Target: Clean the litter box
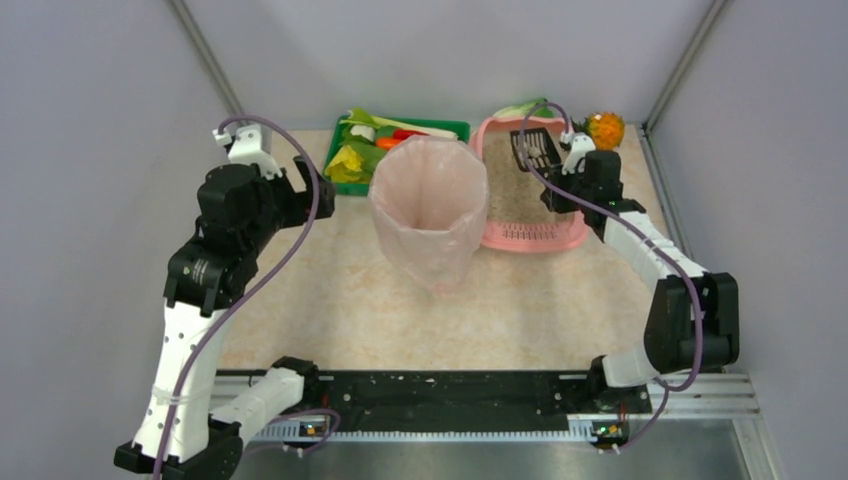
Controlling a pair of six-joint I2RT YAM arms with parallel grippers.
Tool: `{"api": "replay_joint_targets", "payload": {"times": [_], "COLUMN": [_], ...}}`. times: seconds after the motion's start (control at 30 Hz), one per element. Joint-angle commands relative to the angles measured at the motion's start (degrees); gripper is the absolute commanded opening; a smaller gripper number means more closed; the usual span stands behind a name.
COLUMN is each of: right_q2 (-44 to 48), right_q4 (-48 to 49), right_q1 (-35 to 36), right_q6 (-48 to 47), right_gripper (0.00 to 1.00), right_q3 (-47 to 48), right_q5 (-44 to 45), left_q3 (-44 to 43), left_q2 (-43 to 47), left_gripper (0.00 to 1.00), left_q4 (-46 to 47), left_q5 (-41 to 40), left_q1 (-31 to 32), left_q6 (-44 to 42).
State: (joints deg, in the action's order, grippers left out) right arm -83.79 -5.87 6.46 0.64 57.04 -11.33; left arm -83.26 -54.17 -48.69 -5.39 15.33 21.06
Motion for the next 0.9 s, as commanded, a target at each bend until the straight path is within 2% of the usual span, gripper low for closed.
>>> {"api": "replay_joint_targets", "payload": {"times": [0.0,0.33,0.53,0.6,0.67,0.73,0.87], "right_q2": [4.35,4.83,4.70,4.61,4.58,5.03,5.82], "right_q4": [-0.07,-6.01,-6.27,-7.78,-11.18,-10.58,-11.61], "right_q1": [-0.40,-0.30,-0.27,0.52,1.84,1.54,2.08], "right_q6": [-0.01,0.79,2.66,3.95,1.29,0.39,1.34], "right_gripper": [0.00,0.00,0.00,0.00,0.00,0.00,0.00], "right_q3": [0.46,2.16,2.72,3.35,4.53,4.08,3.91], "right_q5": [-5.37,-5.92,-12.02,-8.46,-2.59,-7.78,-3.56], "left_q3": [0.90,2.31,2.84,3.01,3.11,3.25,3.23], "left_q2": [1.44,2.50,2.76,2.83,2.88,2.78,2.51], "left_gripper": [0.99,0.99,0.99,0.99,0.99,0.99,0.99], "left_q4": [3.91,4.72,4.84,5.04,5.17,5.38,5.77], "left_q5": [0.78,1.20,1.62,1.77,1.99,2.25,2.47], "left_q1": [-0.23,-0.23,-0.22,-0.22,-0.24,-0.24,-0.22], "left_q6": [0.34,0.47,0.39,0.39,0.43,0.47,0.39]}}
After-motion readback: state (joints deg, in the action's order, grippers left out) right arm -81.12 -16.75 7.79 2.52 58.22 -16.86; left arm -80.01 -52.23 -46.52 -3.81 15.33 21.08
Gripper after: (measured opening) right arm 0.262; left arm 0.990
